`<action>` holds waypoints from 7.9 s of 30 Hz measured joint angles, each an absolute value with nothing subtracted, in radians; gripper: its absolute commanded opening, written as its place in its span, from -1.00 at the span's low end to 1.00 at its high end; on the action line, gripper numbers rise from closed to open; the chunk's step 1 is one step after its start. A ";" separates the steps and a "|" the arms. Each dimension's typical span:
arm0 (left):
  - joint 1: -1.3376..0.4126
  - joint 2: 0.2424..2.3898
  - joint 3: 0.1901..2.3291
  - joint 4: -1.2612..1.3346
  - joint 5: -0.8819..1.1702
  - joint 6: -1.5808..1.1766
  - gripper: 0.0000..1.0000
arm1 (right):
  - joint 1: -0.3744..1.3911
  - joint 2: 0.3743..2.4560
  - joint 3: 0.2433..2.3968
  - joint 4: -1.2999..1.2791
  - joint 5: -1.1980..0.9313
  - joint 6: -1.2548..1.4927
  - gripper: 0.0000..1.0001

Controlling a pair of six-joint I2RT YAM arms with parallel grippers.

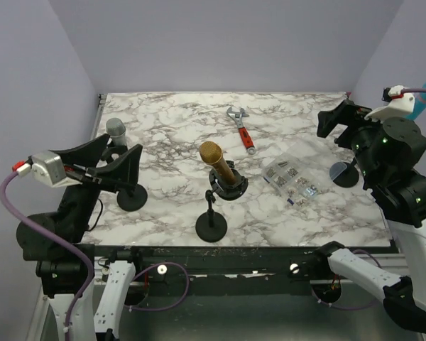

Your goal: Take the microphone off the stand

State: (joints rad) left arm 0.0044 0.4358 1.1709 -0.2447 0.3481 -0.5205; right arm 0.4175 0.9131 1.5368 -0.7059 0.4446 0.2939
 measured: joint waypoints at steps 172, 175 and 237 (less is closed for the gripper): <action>-0.297 0.570 0.939 -0.234 0.015 -0.228 0.94 | 0.513 1.840 1.629 -0.409 0.189 0.125 -0.99; -0.297 0.542 0.927 -0.215 -0.022 -0.224 0.93 | 0.500 1.990 1.770 -0.456 0.129 0.105 -0.99; -0.297 0.650 0.912 -0.196 -0.059 -0.233 0.86 | 0.520 2.542 2.218 -0.471 -0.067 0.173 0.67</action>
State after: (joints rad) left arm -0.2970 0.6498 0.9119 -0.1955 -0.0593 -0.2333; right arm 0.5201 2.5416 2.2181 -0.4713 -0.0673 0.1734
